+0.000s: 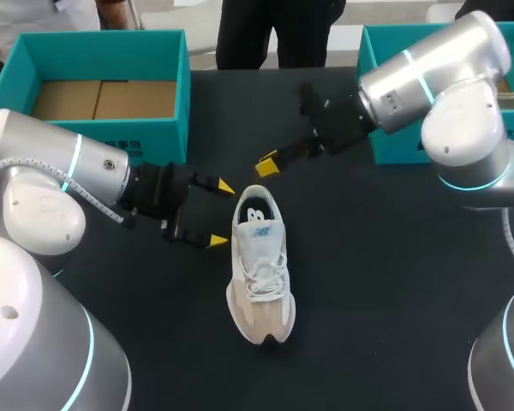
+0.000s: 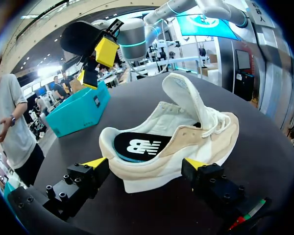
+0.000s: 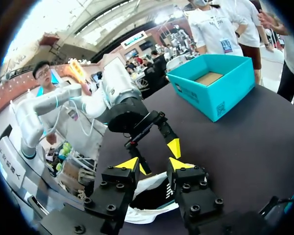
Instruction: Take the shoe out of the shoebox, open the shoe tongue, remove and reinsert the insole, then place the shoe into the shoebox
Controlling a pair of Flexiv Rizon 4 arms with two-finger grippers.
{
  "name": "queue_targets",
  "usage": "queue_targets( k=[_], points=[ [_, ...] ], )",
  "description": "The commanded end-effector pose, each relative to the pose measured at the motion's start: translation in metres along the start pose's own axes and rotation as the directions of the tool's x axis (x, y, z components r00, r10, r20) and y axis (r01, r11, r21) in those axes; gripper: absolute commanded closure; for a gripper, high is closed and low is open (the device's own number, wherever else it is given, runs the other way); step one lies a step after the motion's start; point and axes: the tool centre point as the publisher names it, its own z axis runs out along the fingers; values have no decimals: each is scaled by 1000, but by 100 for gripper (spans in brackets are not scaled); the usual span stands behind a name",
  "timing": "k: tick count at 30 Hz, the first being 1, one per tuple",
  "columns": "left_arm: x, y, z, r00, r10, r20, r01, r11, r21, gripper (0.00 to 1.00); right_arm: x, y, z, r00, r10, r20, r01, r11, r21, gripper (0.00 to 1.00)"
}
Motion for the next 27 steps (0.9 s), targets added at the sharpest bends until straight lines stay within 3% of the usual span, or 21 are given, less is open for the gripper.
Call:
queue_targets(
  k=[1, 2, 3, 8, 14, 15, 27],
  points=[
    [0, 0, 0, 1000, 0, 0, 0, 1000, -3, 0, 12, -13, -23, 995, 40, 94, -39, 999, -11, 72],
    [0, 0, 0, 1000, 0, 0, 0, 1000, -3, 0, 12, -16, -26, 992, 57, 113, -56, 998, -13, 80],
    [0, 0, 0, 1000, 0, 0, 0, 1000, -3, 0, 12, -18, -28, 987, 76, 141, -75, 997, -9, 100],
    [0, 0, 0, 1000, 0, 0, 0, 1000, -3, 0, 10, -24, -28, 964, 134, 228, -141, 990, 16, 100],
    [0, 0, 0, 1000, 0, 0, 0, 1000, -3, 0, 11, -28, -22, 800, 180, 572, -317, 937, 148, 100],
    [0, 0, 0, 1000, 0, 0, 0, 1000, -3, 0, 12, -28, -17, 796, 165, 583, -329, 926, 187, 100],
    [0, 0, 0, 1000, 0, 0, 0, 1000, -3, 0, 12, -28, -17, 796, 165, 583, -329, 926, 187, 100]
  ],
)
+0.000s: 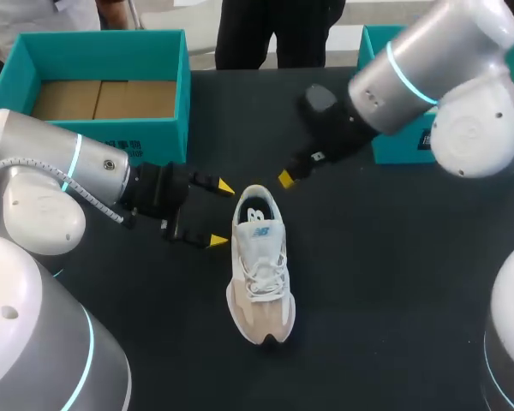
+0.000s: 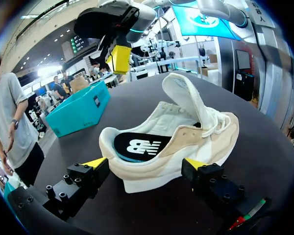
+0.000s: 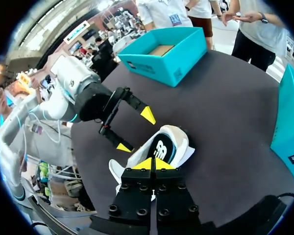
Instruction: Take the shoe out of the shoebox, open the shoe tongue, remove and reinsert the insole, then place the shoe into the shoebox
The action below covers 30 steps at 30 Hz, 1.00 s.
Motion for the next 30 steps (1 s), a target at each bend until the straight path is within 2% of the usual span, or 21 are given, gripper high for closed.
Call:
queue_targets(
  k=[1, 8, 10, 11, 15, 16, 19, 25, 26, 30],
  points=[
    [0, 0, 0, 1000, 0, 0, 0, 1000, -2, 0, 4, 5, 0, 981, -2, 192, -7, 999, 45, 100],
    [-4, 0, -26, 999, 50, 13, -49, 997, -57, 0, 4, 5, 0, 981, -2, 192, -7, 999, 45, 100],
    [-7, 0, -35, 998, 56, 14, -55, 997, -59, 0, -1, 5, 9, 967, 54, 247, -63, 998, 26, 100],
    [-9, 0, -40, 998, 56, 16, -55, 997, -58, 0, -2, 5, 13, 952, 91, 292, -91, 996, -17, 100],
    [-13, 0, -58, 998, 44, 35, -42, 998, -49, 0, 3, 8, 30, 899, 188, 395, -176, 982, -67, 100],
    [-14, 1, -65, 998, 49, 42, -47, 998, -44, 0, 5, 8, 38, 889, 228, 397, -207, 974, -97, 100],
    [-19, 1, -77, 997, 44, 60, -42, 999, -31, 0, 9, 5, 55, 858, 288, 425, -261, 958, -121, 100],
    [-33, 6, -92, 996, 26, 88, -23, 999, -35, 0, 15, -3, 83, 811, 346, 471, -327, 937, -124, 100],
    [-34, 8, -92, 996, 24, 89, -20, 999, -41, 0, 16, -5, 85, 795, 373, 478, -346, 926, -147, 100],
    [-38, 12, -92, 994, -3, 109, 10, 998, -59, 0, 18, -7, 86, 800, 379, 466, -347, 925, -157, 100]
  ],
)
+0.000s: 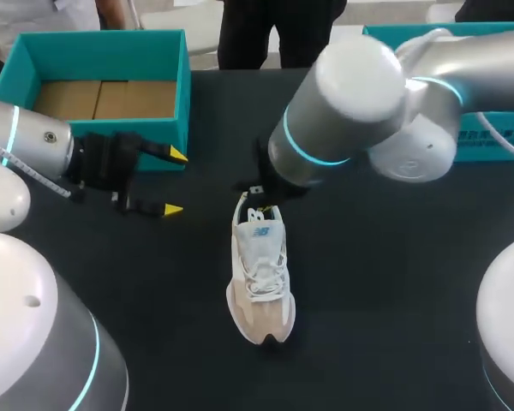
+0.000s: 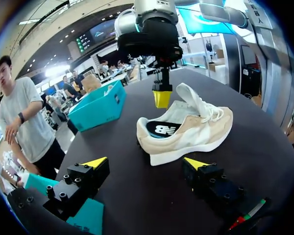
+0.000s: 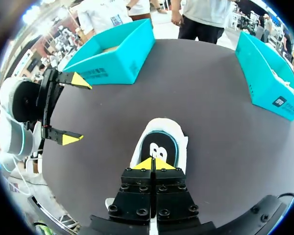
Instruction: Take the shoe out of the shoebox, open the shoe tongue, remove and reinsert the insole, then place the shoe into the shoebox
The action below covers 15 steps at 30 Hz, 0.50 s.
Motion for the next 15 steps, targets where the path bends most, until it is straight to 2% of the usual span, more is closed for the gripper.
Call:
queue_targets(
  k=[1, 13, 15],
  points=[
    [0, -1, 1, 1000, -6, -1, 6, 1000, -8, 0, 8, -4, 14, 992, 4, 124, -2, 1000, -14, 100],
    [0, -1, 1, 1000, -6, -1, 6, 1000, -8, 0, 8, -4, 14, 992, 4, 124, -2, 1000, -14, 100],
    [0, -1, 1, 1000, -6, -1, 6, 1000, -8, 0, 8, -4, 20, 991, 29, 131, -31, 999, 14, 100]
  ],
)
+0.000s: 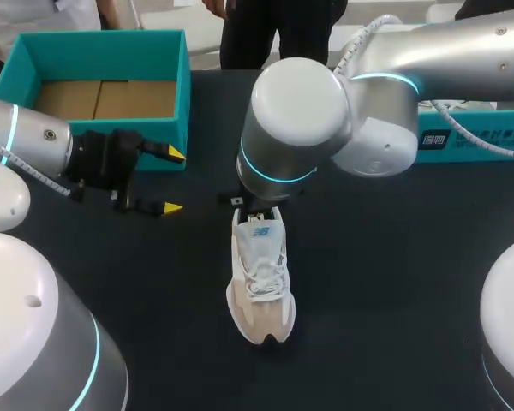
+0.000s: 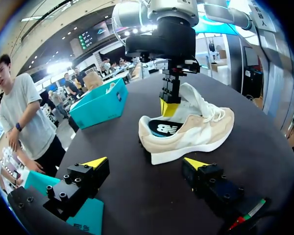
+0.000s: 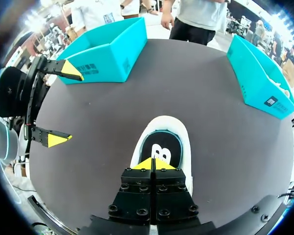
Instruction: Take the shoe out of the shoebox, open the shoe tongue, remove and reinsert the insole, then place the shoe into the shoebox
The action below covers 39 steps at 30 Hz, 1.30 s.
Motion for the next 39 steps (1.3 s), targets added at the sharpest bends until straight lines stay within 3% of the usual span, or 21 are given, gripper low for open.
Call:
queue_targets(
  k=[1, 4, 8, 16, 26, 33, 39],
  points=[
    [0, 0, 0, 1000, 0, -1, 0, 1000, -3, 0, 1, -1, 9, 1000, 31, -1, -31, 999, 45, 100],
    [0, 0, 0, 1000, 0, -1, 0, 1000, -3, 0, 1, -7, 13, 998, 60, 4, -60, 995, 85, 100],
    [0, 0, 0, 1000, 0, -1, 0, 1000, -3, 0, -3, -12, 14, 994, 105, 4, -105, 991, 77, 100],
    [0, 0, 0, 1000, 0, -1, 0, 1000, -3, 0, -11, -20, 25, 996, 87, 11, -87, 982, 167, 100],
    [0, 0, 0, 1000, 0, -1, 0, 1000, -3, 0, -15, -31, 54, 997, 72, -14, -66, 969, 238, 100],
    [0, 0, 0, 1000, 0, -1, 0, 1000, -3, 0, -14, -34, 56, 998, 64, 10, -65, 967, 248, 100],
    [0, 0, 0, 1000, 0, -1, 0, 1000, -3, 0, -13, -16, 36, 997, 61, 55, -69, 985, 157, 100]
  ],
)
